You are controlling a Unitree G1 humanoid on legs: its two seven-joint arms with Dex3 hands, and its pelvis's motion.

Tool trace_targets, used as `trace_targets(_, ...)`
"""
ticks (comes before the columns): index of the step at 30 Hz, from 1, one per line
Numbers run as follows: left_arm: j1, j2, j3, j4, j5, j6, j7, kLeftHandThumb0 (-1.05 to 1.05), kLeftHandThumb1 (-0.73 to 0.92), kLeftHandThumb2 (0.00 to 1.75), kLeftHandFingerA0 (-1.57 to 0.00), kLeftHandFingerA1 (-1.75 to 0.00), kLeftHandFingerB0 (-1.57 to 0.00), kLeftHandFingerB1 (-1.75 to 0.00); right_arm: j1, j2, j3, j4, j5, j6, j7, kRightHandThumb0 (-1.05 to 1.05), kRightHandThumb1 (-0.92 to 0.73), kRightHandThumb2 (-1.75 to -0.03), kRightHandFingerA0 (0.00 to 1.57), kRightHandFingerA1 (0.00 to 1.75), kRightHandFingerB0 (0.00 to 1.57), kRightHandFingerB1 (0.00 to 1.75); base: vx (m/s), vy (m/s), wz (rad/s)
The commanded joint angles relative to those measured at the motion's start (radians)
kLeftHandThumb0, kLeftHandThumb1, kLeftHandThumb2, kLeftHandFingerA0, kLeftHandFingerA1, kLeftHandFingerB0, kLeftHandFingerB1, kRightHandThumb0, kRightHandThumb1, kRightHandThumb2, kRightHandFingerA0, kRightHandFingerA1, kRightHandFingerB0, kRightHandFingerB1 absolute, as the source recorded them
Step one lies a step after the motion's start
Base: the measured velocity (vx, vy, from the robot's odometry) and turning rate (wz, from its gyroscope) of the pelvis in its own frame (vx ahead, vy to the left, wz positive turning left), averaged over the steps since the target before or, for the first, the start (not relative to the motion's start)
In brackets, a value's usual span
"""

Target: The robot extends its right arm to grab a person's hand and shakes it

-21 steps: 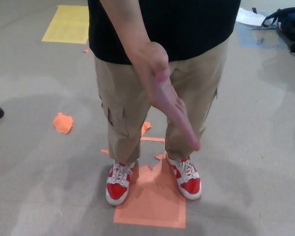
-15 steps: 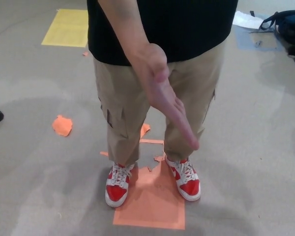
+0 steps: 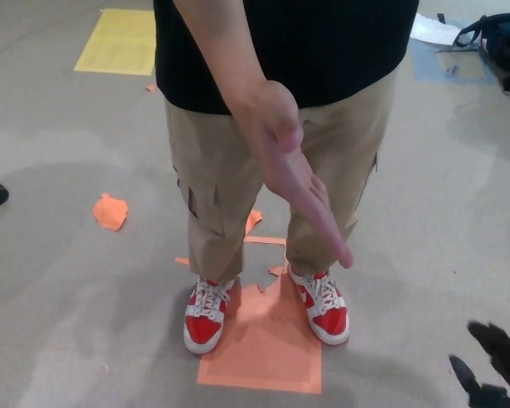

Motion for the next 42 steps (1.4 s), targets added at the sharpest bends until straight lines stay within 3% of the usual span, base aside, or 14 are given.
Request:
trace_targets(1,0.02,0.028,0.022,0.004,-0.007,-0.031,0.006,-0.79,0.92,0.73,-0.25,-0.34,-0.2,-0.31,0.295,0.031,0.019,-1.021,-0.284,0.034,-0.178,-0.88,-0.9,-0.66,0.0,0.08,0.0,0.09,0.0,0.0,0.0)
trace_targets(2,0.015,0.028,0.021,0.004,-0.006,-0.031,0.003,-0.78,0.92,0.73,-0.28,-0.35,-0.23,-0.33,0.303,0.041,0.018,-1.139,-0.315,0.076,-0.141,-0.92,-0.74,-1.12,0.0,0.15,0.0,0.14,0.0,0.0,0.0)
trace_targets(4,0.013,0.028,0.024,0.004,-0.008,-0.03,0.004,-0.78,0.92,0.73,-0.27,-0.34,-0.22,-0.32,0.312,0.057,0.016,-1.263,-0.323,0.122,-0.072,-0.97,-0.77,-1.12,0.0,0.12,0.0,0.11,0.0,0.0,0.0)
trace_targets(5,0.016,0.029,0.021,0.003,-0.006,-0.034,0.006,-0.8,0.92,0.74,-0.28,-0.35,-0.24,-0.33,0.316,0.066,0.02,-1.317,-0.335,0.148,-0.042,-0.95,-0.71,-0.92,0.0,0.01,0.0,0.02,0.0,0.0,0.0)
trace_targets(6,0.023,0.027,0.028,0.005,-0.014,-0.036,-0.002,-0.81,0.92,0.71,-0.25,-0.33,-0.21,-0.31,0.323,0.085,0.035,-1.427,-0.38,0.186,0.011,-0.99,-0.79,-1.15,0.0,0.11,0.0,0.11,0.0,0.0,0.0)
trace_targets(12,0.036,0.022,0.026,0.006,-0.013,-0.043,0.003,-0.8,0.92,0.71,-0.29,-0.35,-0.24,-0.32,0.312,0.164,0.124,-1.601,-0.452,0.198,0.067,-1.05,-0.79,-1.12,0.0,0.05,0.0,0.03,0.0,0.0,0.0)
trace_targets(15,0.039,0.021,0.04,0.001,-0.028,-0.041,-0.002,-0.78,0.92,0.69,-0.27,-0.34,-0.24,-0.32,0.286,0.169,0.149,-1.601,-0.472,0.208,0.086,-1.05,-0.77,-1.12,0.0,0.05,0.0,0.04,0.0,0.0,0.0)
trace_targets(23,0.049,0.015,0.034,0.005,-0.023,-0.045,-0.004,-0.8,0.92,0.7,-0.26,-0.34,-0.21,-0.32,0.185,0.174,0.223,-1.528,-0.476,0.372,0.212,-1.05,-0.7,-1.06,0.0,0.04,0.0,0.05,0.0,0.0,0.0)
trace_targets(42,0.045,0.017,0.05,0.003,-0.022,-0.051,-0.013,-0.8,0.92,0.69,-0.28,-0.34,-0.22,-0.32,-0.044,0.166,0.299,-1.2,-0.528,0.594,0.261,-1.05,-0.69,-1.06,0.0,0.03,0.0,0.02,0.0,0.0,0.0)
